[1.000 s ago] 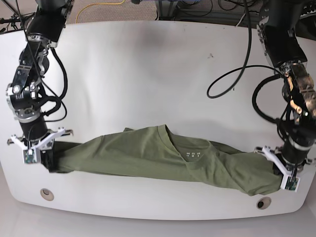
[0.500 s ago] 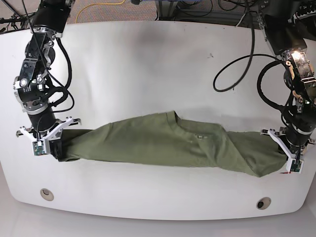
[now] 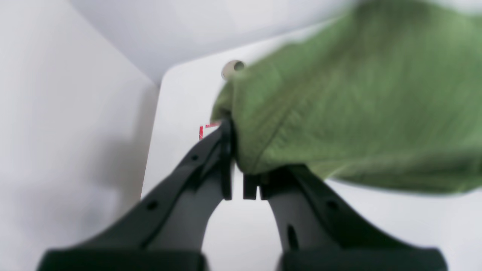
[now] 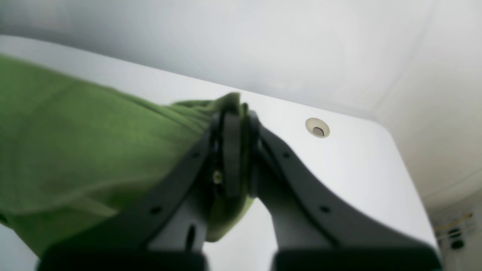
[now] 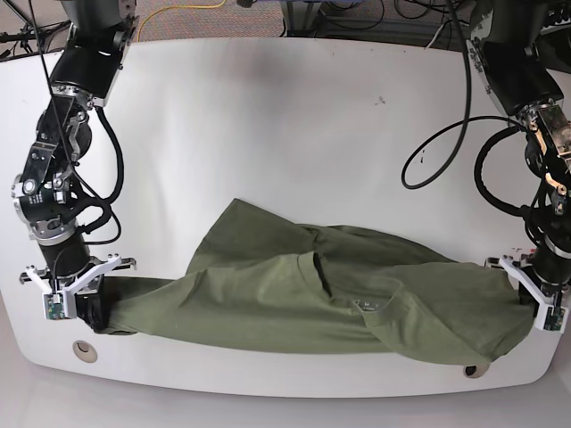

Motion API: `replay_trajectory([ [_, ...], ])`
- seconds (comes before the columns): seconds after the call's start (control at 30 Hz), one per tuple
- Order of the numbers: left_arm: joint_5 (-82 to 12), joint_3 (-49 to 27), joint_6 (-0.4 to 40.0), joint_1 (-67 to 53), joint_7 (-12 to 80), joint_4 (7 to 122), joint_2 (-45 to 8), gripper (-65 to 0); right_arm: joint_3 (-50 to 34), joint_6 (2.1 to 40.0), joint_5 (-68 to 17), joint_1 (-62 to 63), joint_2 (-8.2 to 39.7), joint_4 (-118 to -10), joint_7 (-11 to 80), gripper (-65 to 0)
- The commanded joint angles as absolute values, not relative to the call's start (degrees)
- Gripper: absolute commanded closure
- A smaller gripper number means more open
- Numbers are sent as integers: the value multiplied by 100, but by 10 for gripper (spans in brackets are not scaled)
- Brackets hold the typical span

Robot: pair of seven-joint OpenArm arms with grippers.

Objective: Fold the T-shirt properly
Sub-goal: 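Lift the held shirt with both grippers and shake it out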

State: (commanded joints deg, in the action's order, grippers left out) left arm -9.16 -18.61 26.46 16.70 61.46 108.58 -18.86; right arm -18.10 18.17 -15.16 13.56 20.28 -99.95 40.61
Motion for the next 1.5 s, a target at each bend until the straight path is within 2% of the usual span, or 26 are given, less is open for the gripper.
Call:
replay_trajectory([
  [0.2,-903,-2022,2976,1173,6132,10819,-1876,-1,-1817,1812,-1513,1005,1967,-9893,3979,-2],
  [0.33,-898,-2190,3133,811,6205,10796,-1871,-1,-1825,1810,-1497,556,1930,-10169,4049,0],
  [0.4,-885,-2419,3337,401,6297,10714,-1858,0,-1848,1816,-1470,18,1805,-10520,4162,0],
  [0.67,-876,-2395,3308,-250,6214,10588,-1896,0,-1872,1814,-1472,-529,1649,-10771,4190,0],
  [0.87,-1232,-2417,3029,-773,6017,10603,-2086,0,-1792,1828,-1488,-873,1535,-10919,4311,0],
  [1.2,-1817,-2546,2598,-306,6147,10920,-2516,0,-1847,1843,-1484,-687,1688,-10911,4376,0],
  [1.4,-1697,-2346,2646,296,6070,10951,-2514,0,-1853,1850,-1505,-112,1745,-10626,4597,0],
  [1.5,-1491,-2010,2755,897,5942,10919,-2501,0,-1815,1843,-1515,526,1760,-10311,4755,-2],
])
